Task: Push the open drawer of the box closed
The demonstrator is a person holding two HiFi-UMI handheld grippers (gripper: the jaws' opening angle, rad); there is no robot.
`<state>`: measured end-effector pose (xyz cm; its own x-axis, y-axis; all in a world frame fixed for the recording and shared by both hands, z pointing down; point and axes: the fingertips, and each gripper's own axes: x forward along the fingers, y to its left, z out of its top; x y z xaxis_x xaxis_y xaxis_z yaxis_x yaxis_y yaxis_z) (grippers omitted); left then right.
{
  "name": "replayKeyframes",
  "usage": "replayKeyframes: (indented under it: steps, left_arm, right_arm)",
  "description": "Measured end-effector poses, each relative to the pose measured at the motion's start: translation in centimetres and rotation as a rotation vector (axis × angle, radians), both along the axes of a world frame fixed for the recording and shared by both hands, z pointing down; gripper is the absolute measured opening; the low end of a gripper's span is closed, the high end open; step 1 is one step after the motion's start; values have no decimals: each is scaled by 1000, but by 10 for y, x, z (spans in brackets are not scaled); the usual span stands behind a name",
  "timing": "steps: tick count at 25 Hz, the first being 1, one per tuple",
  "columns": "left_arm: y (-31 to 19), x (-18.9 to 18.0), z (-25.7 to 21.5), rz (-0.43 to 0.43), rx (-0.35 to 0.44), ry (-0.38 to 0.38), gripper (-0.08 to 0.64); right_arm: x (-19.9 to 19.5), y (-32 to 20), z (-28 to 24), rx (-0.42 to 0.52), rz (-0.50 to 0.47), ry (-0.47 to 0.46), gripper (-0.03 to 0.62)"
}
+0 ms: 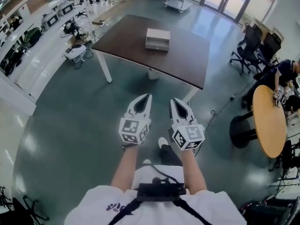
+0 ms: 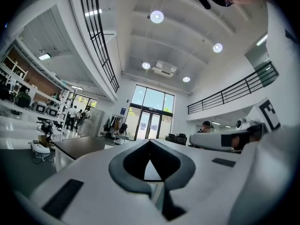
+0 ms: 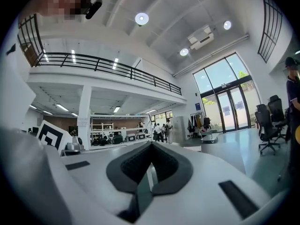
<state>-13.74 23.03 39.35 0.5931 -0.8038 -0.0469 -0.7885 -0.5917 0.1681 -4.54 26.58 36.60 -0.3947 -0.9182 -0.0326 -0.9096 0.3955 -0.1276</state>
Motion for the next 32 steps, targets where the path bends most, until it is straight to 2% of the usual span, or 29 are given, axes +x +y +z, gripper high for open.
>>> replayKeyframes:
  steps: [6, 10, 14, 18, 20, 28, 32]
  left_arm:
    - [-32, 12, -7, -19, 1, -5, 9]
    - [-57, 8, 2, -15, -5, -50, 9]
    - [-105, 1, 7, -25, 12, -84, 9]
    - [-164, 2, -3, -53, 58, -132, 9]
    - [-193, 15, -8, -46, 79, -144, 9]
    - [-279, 37, 7, 20, -3, -123, 9]
    - [-308, 45, 7, 32, 10, -99, 9]
  right_arm:
    - [-2, -35, 4, -7, -25, -3, -8]
    - [-9, -74, 19, -24, -30, -23, -8]
    - [-21, -125, 31, -23, -34, -33, -8]
    - [-19, -188, 31, -28, -27, -125, -8]
    - [-12, -219, 24, -17, -26, -136, -8]
    - [17, -296, 35, -45, 16, -137, -8]
    - [26, -321, 44, -55, 48, -143, -8]
